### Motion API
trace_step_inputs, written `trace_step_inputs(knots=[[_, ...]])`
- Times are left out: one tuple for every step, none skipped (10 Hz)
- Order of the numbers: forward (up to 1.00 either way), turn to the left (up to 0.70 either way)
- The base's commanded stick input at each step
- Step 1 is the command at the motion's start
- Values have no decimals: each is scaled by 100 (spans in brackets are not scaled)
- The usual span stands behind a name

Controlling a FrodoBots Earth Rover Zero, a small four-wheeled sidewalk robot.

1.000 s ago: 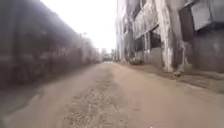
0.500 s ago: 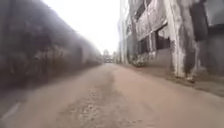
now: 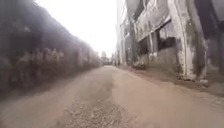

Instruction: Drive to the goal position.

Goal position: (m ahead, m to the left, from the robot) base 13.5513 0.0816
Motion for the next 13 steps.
trace_step_inputs(knots=[[100,1],[100,1],[100,1],[100,1],[100,1],[100,1],[100,1],[100,1],[100,1],[100,1],[100,1],[100,1],[100,2]])
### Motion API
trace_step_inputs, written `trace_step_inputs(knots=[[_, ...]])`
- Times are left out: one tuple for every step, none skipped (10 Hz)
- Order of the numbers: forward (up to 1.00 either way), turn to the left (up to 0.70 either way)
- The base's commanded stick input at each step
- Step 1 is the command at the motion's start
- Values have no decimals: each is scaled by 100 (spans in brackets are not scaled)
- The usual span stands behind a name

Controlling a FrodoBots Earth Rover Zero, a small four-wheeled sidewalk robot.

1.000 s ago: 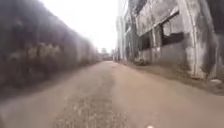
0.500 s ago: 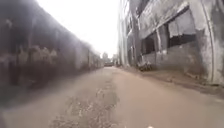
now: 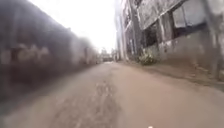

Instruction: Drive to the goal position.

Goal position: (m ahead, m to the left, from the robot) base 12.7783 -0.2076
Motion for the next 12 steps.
trace_step_inputs(knots=[[100,3],[100,3],[100,3],[100,3],[100,3],[100,3],[100,3],[100,3],[100,2],[100,3],[100,3],[100,3]])
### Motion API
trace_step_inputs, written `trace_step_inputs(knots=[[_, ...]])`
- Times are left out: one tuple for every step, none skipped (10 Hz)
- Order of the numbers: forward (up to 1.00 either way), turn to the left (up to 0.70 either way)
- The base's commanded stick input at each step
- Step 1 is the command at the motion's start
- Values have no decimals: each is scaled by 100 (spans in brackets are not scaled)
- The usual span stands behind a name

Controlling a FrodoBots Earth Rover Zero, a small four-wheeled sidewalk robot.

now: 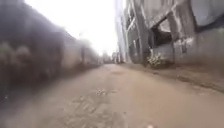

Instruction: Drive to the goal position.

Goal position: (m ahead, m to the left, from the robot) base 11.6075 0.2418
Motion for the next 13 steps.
trace_step_inputs(knots=[[100,3],[100,3],[100,3],[100,3],[100,3],[100,3],[100,1],[100,0],[100,-1],[100,-1],[100,0],[100,1],[100,1]])
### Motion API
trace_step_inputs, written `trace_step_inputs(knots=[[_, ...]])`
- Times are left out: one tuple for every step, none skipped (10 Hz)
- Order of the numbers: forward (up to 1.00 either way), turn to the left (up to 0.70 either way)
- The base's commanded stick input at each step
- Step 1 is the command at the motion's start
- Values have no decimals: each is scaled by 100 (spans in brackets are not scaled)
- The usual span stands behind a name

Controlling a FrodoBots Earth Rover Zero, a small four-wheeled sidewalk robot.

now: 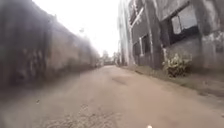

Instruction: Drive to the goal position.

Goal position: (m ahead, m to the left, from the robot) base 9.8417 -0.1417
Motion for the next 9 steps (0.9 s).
trace_step_inputs(knots=[[100,1],[100,1],[100,1],[100,1],[100,1],[100,1],[100,1],[100,1],[100,1]])
